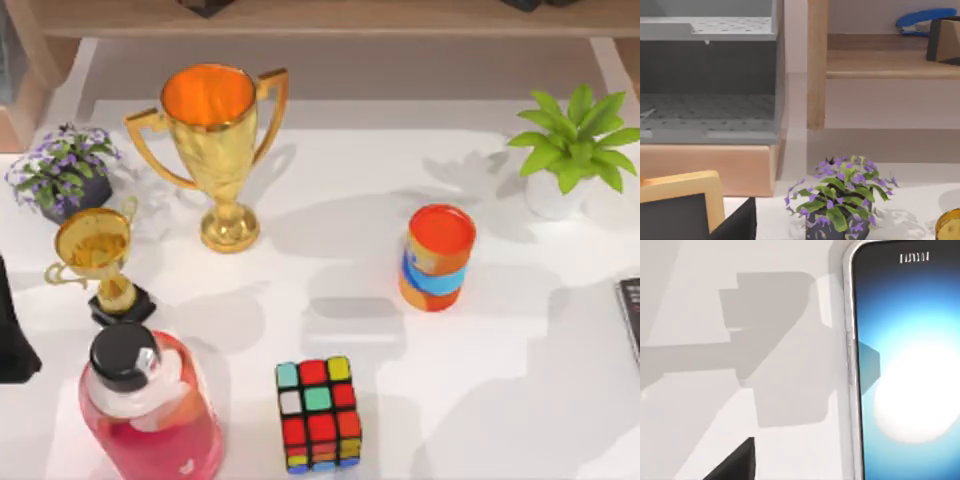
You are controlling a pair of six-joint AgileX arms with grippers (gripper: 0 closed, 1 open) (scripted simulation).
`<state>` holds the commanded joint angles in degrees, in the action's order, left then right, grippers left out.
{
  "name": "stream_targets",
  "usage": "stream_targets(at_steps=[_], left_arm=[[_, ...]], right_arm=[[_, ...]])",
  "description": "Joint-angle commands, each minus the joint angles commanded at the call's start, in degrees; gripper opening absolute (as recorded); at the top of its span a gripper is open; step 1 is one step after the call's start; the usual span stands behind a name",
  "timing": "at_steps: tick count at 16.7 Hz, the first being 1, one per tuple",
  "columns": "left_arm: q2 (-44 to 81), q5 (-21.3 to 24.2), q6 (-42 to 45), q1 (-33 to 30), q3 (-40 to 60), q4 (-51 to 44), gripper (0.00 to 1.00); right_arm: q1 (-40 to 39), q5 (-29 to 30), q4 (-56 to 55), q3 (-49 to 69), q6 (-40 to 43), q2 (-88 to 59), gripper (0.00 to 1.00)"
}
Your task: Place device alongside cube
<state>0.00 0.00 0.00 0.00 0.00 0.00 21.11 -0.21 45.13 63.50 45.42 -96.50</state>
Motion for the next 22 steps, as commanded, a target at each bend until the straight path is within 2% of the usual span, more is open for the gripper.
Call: stream_targets(at_steps=[3,7,13,18,22], left_arm=[[0.00,0.00,0.00,0.00,0.00,0.00,1.00],[0.00,0.00,0.00,0.00,0.00,0.00,1.00],[0.00,0.00,0.00,0.00,0.00,0.00,1.00],[0.00,0.00,0.00,0.00,0.00,0.00,1.00],[0.00,0.00,0.00,0.00,0.00,0.00,1.00]], right_arm=[[2.49,0.12,4.86,7.74,5.30,-10.42,1.00],[4.18,0.26,7.93,13.27,8.93,-17.01,1.00],[4.03,0.26,7.73,13.24,9.01,-17.38,1.00],[4.20,0.29,0.91,9.96,9.02,-20.73,1.00],[4.23,0.30,-0.07,9.37,9.03,-21.34,1.00]])
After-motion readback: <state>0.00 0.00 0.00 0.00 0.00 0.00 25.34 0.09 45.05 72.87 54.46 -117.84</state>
